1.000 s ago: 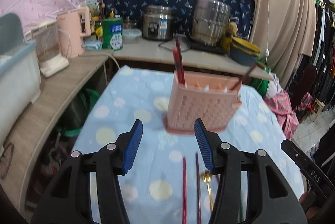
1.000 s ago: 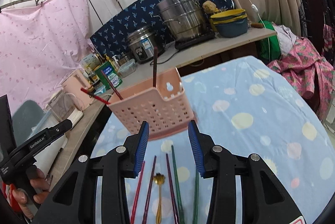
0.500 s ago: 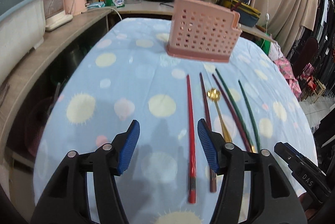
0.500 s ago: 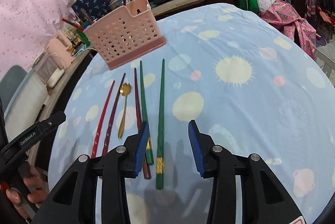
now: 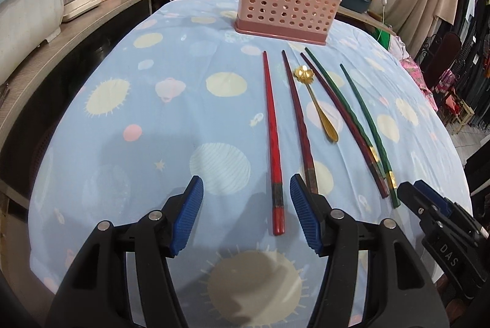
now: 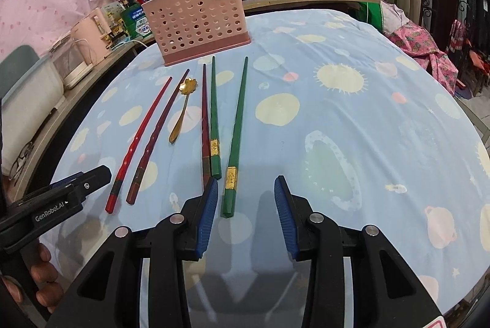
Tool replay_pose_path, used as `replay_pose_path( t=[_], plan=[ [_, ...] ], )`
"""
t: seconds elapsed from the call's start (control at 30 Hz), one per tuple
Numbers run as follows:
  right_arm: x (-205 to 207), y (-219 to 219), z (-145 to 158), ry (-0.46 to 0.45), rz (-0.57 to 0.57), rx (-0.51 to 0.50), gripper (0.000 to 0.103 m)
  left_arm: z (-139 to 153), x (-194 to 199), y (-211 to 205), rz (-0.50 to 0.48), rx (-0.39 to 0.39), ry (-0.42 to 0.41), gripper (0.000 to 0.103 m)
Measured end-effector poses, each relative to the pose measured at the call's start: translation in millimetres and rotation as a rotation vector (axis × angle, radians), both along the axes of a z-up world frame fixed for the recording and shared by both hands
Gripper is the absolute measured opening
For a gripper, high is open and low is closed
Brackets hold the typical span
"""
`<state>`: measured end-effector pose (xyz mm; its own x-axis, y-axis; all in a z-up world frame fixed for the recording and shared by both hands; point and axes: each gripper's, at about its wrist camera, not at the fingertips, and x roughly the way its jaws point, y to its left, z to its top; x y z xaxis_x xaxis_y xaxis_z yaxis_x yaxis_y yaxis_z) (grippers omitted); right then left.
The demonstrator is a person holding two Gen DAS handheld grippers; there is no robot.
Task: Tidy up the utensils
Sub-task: 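Approach the remaining red and green chopsticks with both tools, then grasp the red chopstick with the left tool while the right tool grasps a green chopstick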
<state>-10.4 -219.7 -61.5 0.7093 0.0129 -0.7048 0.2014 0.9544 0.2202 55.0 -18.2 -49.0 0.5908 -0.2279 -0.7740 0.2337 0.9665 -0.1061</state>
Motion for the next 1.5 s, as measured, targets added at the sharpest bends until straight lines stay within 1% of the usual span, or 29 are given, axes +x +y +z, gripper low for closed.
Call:
replay_pose_path(
  t=[0.2, 0.37, 0.9, 1.2, 1.3, 1.37, 1.4, 1.5],
  plan=[
    [1, 4, -4, 0.009, 0.006, -0.010, 0.034, -6, -3, -3, -0.010, 0.014, -0.002, 0.056],
    [2, 6, -7, 0.015, 0.006, -0.024, 0.029, -10, -4, -4, -0.012, 0.026, -0.002, 0.056],
    [4, 10, -10, 0.000, 0.009, -0.070, 0.028, -15, -9, -11, -0.024, 0.094, -0.051, 0.055],
    [4, 9, -11, -0.003, 0.001, -0.077, 0.020, -15, -11, -11, -0.023, 0.100, -0.070, 0.046],
    [4, 9, -11, -0.004, 0.002, -0.076, 0.016, -15, -10, -10, -0.026, 0.094, -0.071, 0.040],
    [4, 8, -11, -0.004, 0.002, -0.076, 0.014, -14, -10, -8, -0.028, 0.087, -0.069, 0.031],
    [4, 8, -11, -0.004, 0.002, -0.075, 0.014, -14, -9, -8, -0.030, 0.079, -0.065, 0.030],
    [4, 7, -11, -0.005, 0.004, -0.071, 0.011, -14, -8, -5, -0.035, 0.057, -0.054, 0.020]
  ],
)
